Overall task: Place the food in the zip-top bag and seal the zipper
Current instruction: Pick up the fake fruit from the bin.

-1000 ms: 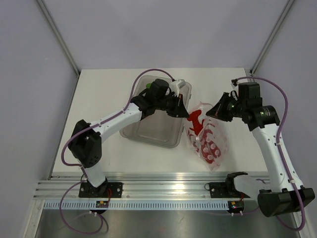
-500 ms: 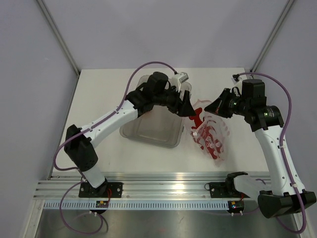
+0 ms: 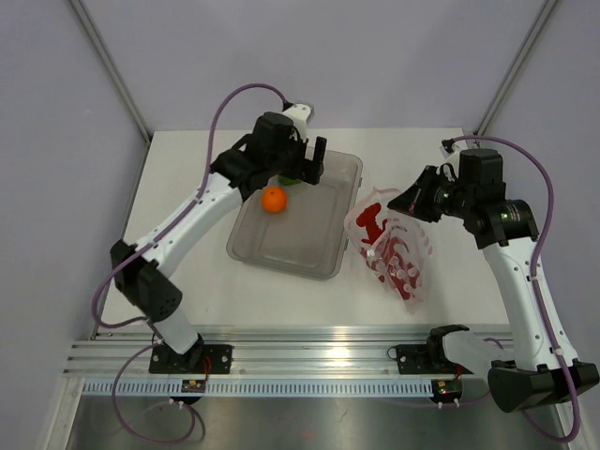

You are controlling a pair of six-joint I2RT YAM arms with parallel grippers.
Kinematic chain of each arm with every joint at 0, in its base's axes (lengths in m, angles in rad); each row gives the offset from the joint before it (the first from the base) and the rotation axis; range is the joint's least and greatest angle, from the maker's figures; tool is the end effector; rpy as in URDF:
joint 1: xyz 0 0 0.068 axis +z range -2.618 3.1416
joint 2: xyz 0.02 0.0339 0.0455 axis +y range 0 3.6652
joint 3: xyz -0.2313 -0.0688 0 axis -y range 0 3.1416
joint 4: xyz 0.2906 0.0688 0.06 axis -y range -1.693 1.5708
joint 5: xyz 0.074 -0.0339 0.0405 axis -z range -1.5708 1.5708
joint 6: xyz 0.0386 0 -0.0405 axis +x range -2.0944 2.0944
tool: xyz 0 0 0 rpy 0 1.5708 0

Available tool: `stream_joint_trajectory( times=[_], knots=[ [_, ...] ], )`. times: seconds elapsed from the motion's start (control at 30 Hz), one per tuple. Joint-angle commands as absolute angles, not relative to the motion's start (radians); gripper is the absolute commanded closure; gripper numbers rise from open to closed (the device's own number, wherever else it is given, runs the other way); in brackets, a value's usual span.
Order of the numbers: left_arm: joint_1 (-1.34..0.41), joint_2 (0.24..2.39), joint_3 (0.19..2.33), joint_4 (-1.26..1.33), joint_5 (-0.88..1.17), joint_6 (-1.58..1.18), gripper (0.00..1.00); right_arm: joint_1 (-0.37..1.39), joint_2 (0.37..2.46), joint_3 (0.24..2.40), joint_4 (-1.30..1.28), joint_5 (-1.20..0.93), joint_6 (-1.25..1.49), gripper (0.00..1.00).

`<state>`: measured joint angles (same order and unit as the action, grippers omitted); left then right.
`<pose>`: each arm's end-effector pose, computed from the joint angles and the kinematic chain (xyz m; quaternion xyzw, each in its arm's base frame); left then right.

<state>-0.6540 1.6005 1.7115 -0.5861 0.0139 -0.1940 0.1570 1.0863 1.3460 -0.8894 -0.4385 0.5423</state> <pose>0.3244 -0.2493 0.3850 0.1981 0.8303 -0.2197 0.4723 0.2599 0.0577 0.3866 0.0698 0.8728 0.3337 0.3493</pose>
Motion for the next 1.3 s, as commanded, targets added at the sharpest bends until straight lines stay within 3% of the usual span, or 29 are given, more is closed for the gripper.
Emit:
stream_joint_trajectory(
  times=[0.0, 0.23, 1.07, 1.13, 1.27],
  knots=[
    [-0.649, 1.765, 1.73, -0.767, -0.32, -0.136, 0.01, 0.163, 1.062, 1.399, -0.874, -0.442, 0.528, 1.0],
    [-0.626, 1.957, 1.759, -0.722, -0.483, -0.219, 0.01, 0.163, 1.06, 1.394, -0.884, -0.443, 0.529, 1.0],
    [-0.531, 2.191, 1.789, -0.624, -0.4, -0.275, 0.01, 0.163, 1.077, 1.376, -0.876, -0.446, 0.54, 1.0],
    [-0.531, 2.194, 1.784, -0.627, -0.394, -0.278, 0.07, 0.163, 1.08, 1.379, -0.876, -0.449, 0.541, 1.0],
    [-0.532, 2.154, 1.764, -0.62, -0.382, -0.278, 0.28, 0.164, 1.085, 1.384, -0.877, -0.446, 0.54, 1.0]
  ],
)
